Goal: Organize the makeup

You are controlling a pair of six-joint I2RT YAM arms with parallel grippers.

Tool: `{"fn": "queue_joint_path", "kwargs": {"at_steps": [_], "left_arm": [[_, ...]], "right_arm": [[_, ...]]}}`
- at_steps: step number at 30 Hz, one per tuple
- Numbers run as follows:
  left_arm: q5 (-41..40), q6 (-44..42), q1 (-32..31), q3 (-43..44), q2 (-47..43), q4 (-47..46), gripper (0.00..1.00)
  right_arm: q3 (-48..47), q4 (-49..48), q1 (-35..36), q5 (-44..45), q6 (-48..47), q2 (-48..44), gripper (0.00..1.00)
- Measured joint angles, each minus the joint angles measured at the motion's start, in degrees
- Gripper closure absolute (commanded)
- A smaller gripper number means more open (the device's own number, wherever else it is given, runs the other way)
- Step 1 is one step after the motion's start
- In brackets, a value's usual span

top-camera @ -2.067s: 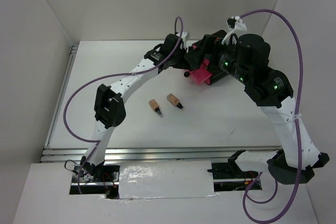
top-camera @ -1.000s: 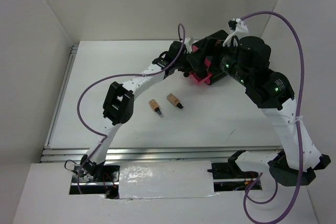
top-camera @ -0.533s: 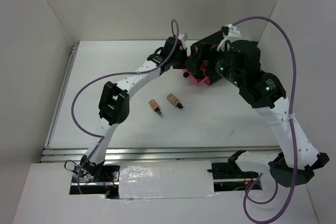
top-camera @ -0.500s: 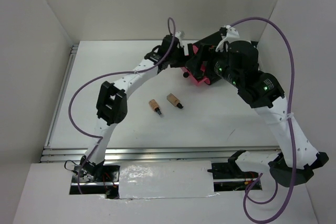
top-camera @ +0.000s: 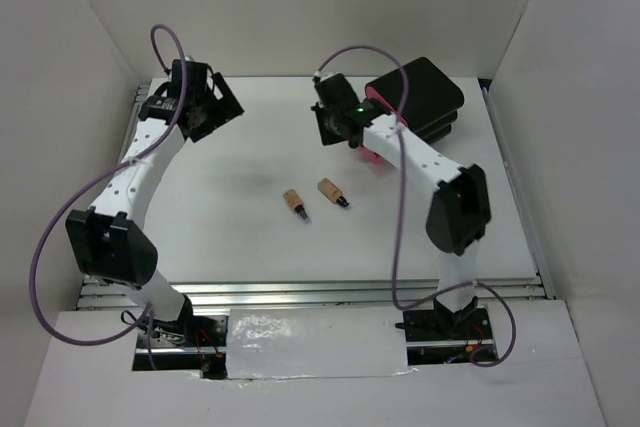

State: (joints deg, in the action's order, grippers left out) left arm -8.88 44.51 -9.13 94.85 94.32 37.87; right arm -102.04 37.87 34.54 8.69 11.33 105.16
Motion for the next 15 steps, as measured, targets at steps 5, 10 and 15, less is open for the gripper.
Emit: {"fn": "queue_joint_path", "kwargs": {"at_steps": [5,10,15], "left_arm": [[1.66,-3.17,-1.60,-6.86,-6.14,3.32,0.01],[4.13,-6.32,-1.79,-10.03,-7.02,6.25,0.01],[5.55,-9.75,-1.79,-10.54,-7.13,8.24,0.01]], "right_arm": [[-2.34,3.61,0.20,10.36,-4.72,14.93,0.94],[-3.34,3.67,0.20,20.92,-10.34,19.87,0.97],[-4.55,2.49,0.20,28.02,-14.16,22.08,0.98]]}}
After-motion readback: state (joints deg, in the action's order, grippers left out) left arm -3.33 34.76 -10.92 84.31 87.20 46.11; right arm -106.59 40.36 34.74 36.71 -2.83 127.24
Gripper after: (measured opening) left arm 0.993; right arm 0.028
